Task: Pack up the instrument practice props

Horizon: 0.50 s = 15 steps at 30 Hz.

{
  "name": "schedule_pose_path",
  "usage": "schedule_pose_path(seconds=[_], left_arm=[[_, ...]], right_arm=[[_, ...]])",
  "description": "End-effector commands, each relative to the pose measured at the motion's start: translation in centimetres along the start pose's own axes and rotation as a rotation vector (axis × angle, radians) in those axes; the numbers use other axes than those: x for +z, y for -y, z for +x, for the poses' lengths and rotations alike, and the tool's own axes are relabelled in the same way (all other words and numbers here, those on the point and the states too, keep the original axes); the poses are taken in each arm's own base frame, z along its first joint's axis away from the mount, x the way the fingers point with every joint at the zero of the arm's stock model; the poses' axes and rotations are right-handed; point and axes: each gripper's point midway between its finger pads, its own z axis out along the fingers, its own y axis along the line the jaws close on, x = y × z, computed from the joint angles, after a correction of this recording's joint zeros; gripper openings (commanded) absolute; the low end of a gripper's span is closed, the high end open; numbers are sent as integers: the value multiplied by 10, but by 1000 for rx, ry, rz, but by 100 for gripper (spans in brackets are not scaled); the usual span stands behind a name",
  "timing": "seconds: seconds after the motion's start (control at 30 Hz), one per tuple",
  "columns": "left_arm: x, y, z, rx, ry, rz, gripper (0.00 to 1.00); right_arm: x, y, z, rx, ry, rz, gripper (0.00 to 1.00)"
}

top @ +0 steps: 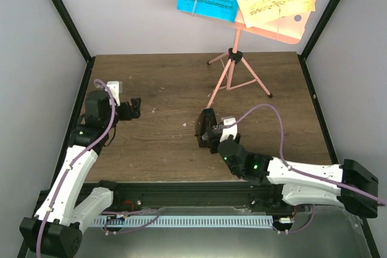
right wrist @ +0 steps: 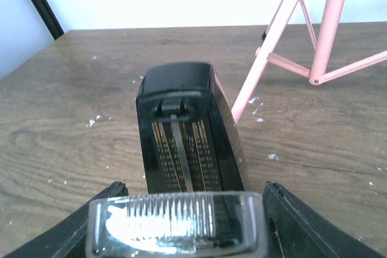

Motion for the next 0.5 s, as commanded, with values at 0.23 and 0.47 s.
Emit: schedule_pose_path(seconds=[0.23, 0.47], left_arm=[[-2, -3, -3, 18, 26, -11, 99], [-1, -2, -4, 19, 28, -9, 99]], right_arm=[[21, -12, -15, 22, 50, 9, 51], [22, -9, -9, 15, 48, 26, 51]])
